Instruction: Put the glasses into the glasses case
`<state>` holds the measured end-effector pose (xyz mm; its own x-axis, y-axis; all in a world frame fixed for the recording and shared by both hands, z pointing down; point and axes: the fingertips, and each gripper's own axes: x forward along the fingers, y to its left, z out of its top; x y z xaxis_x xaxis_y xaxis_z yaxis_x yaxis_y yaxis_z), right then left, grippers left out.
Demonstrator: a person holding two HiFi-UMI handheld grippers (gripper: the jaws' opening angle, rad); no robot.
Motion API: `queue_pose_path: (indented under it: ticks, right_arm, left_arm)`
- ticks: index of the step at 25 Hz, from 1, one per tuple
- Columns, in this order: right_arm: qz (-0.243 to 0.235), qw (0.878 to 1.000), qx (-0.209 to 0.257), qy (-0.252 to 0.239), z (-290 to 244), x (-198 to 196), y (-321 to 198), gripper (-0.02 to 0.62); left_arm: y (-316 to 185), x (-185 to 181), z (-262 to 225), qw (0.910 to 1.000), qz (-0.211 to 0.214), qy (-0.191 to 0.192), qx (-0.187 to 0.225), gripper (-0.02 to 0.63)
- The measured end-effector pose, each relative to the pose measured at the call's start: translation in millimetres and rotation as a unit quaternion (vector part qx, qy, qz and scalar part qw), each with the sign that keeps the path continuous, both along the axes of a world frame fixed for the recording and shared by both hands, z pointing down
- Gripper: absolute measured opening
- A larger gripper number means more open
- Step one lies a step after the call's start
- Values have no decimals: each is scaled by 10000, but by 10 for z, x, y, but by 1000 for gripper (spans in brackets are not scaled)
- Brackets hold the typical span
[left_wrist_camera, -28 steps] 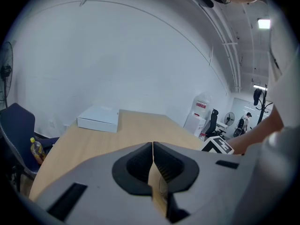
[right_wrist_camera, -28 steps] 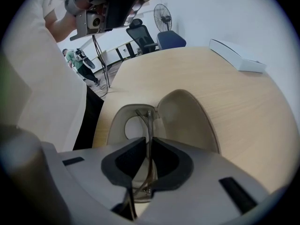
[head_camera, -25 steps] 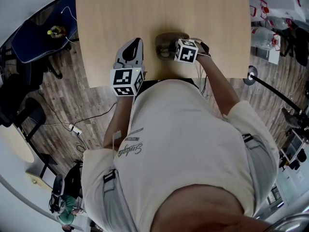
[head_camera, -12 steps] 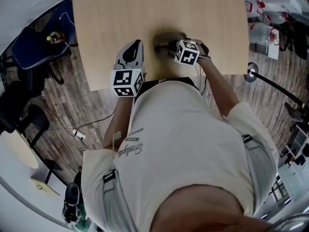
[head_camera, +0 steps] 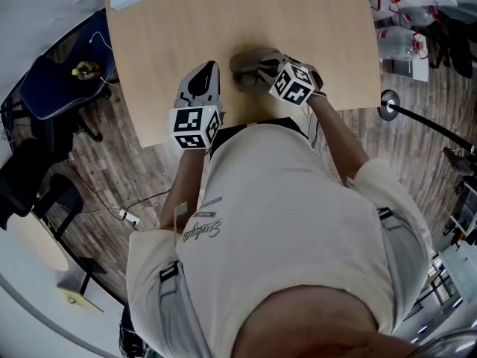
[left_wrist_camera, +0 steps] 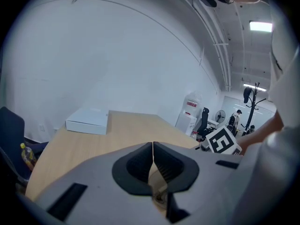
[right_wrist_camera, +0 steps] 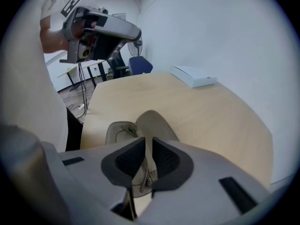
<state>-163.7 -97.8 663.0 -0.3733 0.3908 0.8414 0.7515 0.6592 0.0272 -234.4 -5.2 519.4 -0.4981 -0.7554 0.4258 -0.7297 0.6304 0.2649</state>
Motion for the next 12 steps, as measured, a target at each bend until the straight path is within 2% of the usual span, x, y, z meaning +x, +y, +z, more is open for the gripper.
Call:
queue_pose_path:
  ticks: [3, 6, 12]
  right_arm:
    - [494, 9978, -248, -379, -235, -46, -76, 4]
    - [889, 9913, -593, -765, -534, -96, -122, -3]
    - [1357, 9667, -1492, -1576, -1189, -184, -179, -3]
  left_arm:
    - [-45, 16, -62, 10000, 41, -85, 31, 17]
    - [-94, 24, -129, 9998, 56, -176, 53, 16]
    - [-189, 34, -317, 9991, 3, -409, 131, 16]
